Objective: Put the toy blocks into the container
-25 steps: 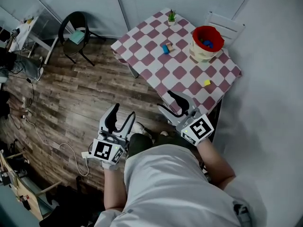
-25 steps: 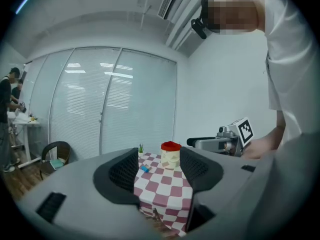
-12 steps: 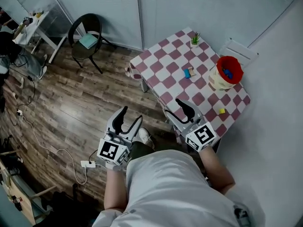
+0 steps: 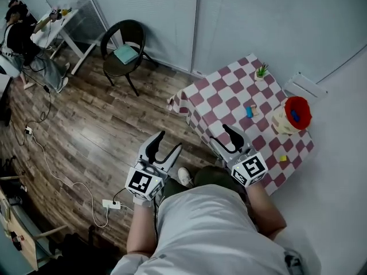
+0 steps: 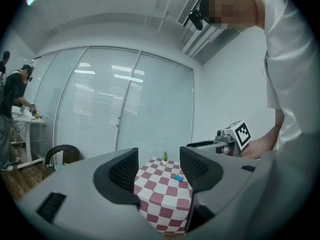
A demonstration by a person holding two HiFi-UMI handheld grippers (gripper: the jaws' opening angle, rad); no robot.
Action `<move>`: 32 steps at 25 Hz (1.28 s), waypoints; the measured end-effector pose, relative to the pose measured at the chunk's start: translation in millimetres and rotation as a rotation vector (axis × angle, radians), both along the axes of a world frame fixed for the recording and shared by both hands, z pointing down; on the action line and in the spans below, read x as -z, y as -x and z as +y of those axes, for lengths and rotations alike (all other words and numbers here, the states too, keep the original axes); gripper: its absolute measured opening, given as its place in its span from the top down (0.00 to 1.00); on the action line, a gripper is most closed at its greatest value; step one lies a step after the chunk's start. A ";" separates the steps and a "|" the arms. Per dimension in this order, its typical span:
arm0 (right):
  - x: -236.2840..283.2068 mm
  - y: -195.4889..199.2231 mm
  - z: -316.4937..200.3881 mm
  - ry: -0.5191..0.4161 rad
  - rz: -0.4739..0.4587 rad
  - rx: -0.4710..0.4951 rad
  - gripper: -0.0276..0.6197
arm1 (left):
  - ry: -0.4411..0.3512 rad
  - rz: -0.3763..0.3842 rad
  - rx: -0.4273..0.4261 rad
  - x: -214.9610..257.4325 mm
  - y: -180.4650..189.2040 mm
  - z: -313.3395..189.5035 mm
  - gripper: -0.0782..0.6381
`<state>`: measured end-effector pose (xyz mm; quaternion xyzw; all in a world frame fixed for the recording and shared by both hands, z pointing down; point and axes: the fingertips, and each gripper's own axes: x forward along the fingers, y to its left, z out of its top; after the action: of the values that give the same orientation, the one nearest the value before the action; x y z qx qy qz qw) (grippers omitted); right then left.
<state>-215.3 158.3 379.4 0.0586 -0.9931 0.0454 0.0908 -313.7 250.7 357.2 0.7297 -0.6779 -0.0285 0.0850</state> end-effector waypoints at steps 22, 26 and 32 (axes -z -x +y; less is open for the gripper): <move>-21.5 -101.8 -152.7 0.036 0.046 -0.291 0.60 | 0.076 -0.010 -0.253 -21.9 -61.8 -168.5 0.55; -40.7 -151.9 -168.1 0.059 0.068 -0.410 0.60 | 0.098 -0.019 -0.361 -26.7 -98.7 -196.6 0.55; -78.9 -218.5 -188.3 0.097 0.117 -0.533 0.60 | 0.142 -0.017 -0.474 -54.1 -148.0 -227.7 0.55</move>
<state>3.2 -30.0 458.4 0.3158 -0.9324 0.1116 0.1357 -165.7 23.0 411.3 0.8608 -0.4887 0.0460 0.1348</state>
